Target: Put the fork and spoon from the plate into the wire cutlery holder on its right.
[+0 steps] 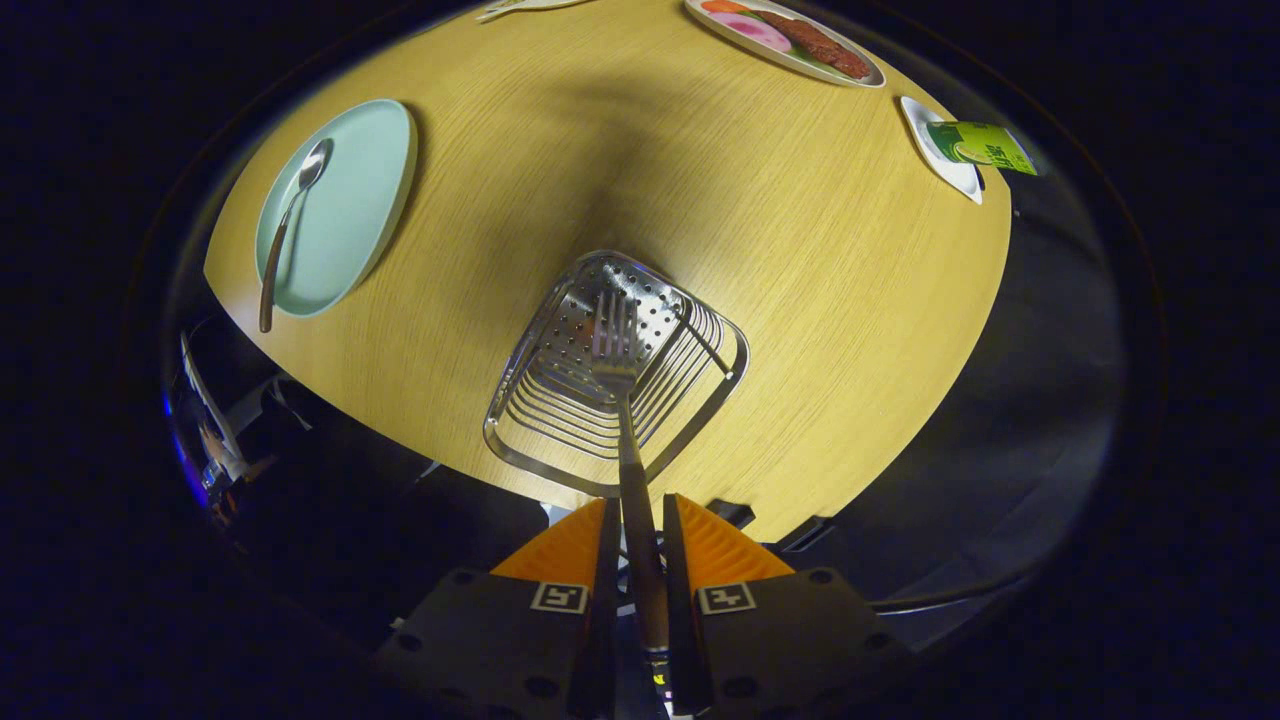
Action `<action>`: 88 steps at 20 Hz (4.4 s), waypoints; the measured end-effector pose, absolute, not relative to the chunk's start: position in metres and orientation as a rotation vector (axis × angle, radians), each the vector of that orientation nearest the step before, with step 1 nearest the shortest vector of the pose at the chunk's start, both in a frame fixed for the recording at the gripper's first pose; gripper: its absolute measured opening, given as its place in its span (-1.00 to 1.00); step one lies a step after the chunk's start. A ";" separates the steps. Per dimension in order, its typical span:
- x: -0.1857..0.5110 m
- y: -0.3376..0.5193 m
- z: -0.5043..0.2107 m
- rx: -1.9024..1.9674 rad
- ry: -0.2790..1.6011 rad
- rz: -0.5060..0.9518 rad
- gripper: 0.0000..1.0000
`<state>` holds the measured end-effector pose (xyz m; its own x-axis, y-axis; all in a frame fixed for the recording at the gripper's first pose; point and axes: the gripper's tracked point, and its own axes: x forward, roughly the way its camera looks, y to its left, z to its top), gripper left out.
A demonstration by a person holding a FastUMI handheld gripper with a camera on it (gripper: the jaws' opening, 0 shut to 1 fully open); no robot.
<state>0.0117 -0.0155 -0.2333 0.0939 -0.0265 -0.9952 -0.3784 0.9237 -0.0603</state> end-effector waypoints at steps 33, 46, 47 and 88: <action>0.073 0.313 -0.204 -0.014 0.751 0.384 0.00; 0.083 0.332 -0.220 0.041 0.851 0.413 -0.84; 0.084 0.328 -0.215 0.059 0.840 0.406 -0.84; 0.029 0.004 -0.205 -0.306 1.633 0.314 -0.81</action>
